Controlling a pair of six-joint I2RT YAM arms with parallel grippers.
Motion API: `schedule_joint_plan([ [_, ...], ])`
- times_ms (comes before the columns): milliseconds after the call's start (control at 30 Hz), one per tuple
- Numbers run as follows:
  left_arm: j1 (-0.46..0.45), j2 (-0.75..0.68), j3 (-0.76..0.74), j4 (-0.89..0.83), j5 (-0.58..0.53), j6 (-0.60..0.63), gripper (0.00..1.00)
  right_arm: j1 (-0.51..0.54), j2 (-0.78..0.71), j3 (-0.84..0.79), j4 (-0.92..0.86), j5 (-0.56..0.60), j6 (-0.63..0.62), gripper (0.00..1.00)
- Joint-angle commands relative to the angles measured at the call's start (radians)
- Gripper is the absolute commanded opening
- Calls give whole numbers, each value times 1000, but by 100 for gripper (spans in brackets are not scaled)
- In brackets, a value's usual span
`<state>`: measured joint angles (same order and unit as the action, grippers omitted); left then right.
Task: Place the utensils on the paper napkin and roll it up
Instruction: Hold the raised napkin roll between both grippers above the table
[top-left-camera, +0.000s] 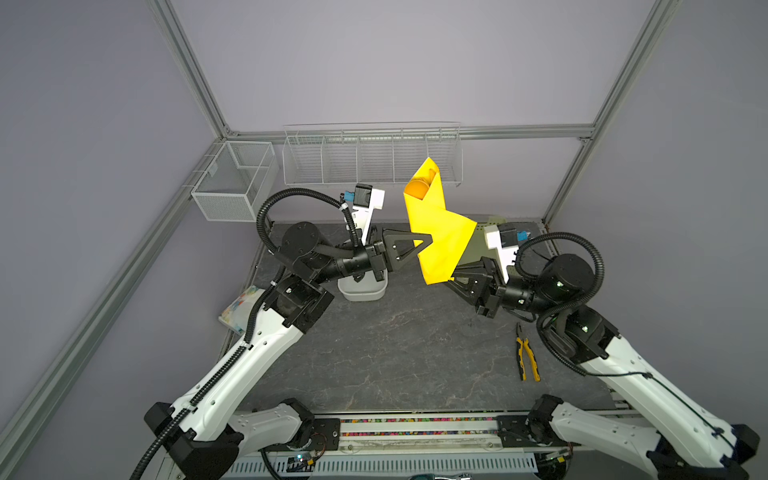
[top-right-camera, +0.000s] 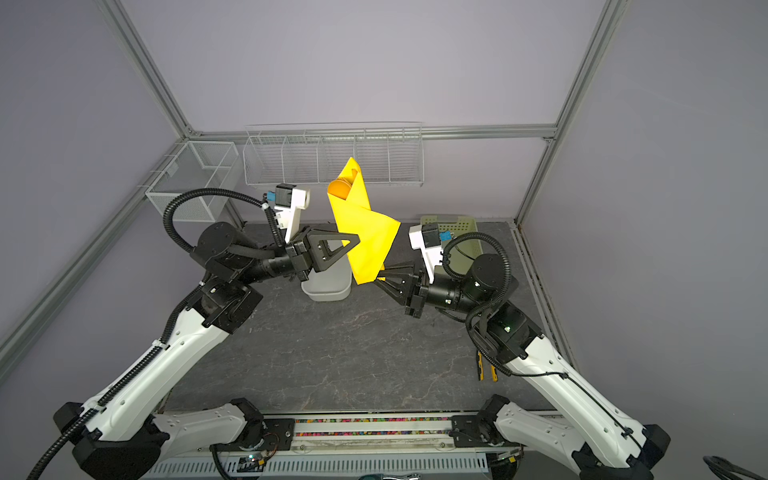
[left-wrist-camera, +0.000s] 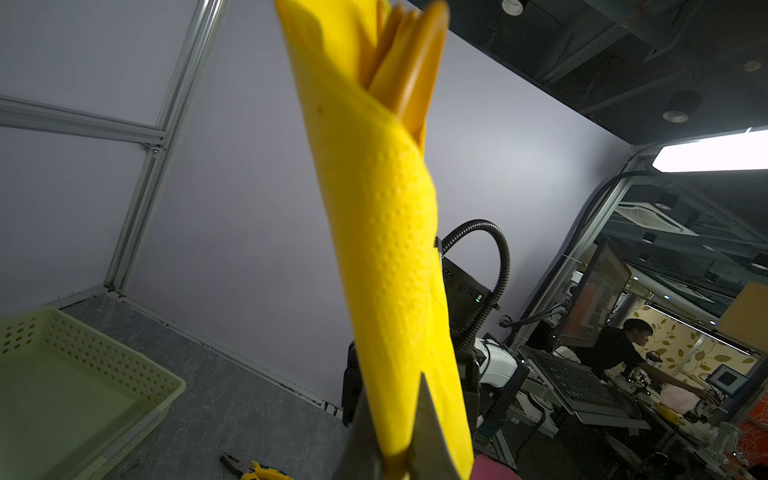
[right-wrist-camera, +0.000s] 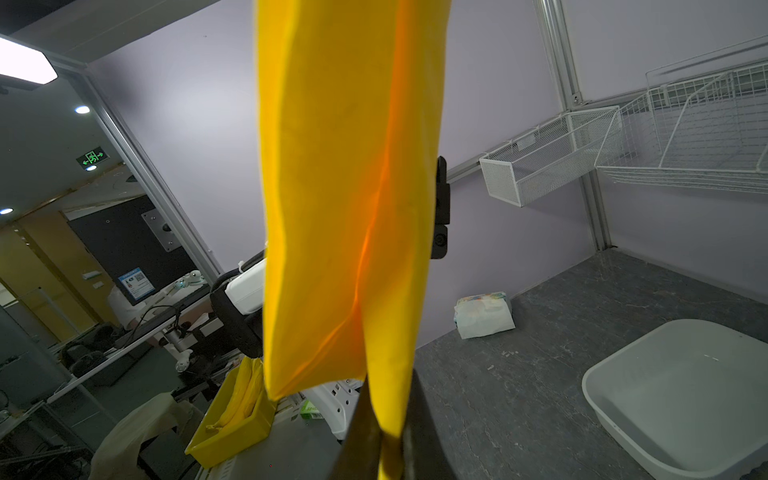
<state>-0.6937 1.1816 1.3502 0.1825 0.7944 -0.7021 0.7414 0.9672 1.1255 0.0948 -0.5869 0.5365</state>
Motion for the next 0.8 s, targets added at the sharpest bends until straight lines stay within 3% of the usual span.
schedule_joint_plan([
  [0,0,7,-2,-2,20,3,4,5,-8,18,26,-10,-33,6],
  [333,0,33,1,-9,38,2,16,16,6,25,43,-39,-46,6],
  [767,-7,56,0,-6,60,-2,19,36,25,43,39,-59,-70,6],
])
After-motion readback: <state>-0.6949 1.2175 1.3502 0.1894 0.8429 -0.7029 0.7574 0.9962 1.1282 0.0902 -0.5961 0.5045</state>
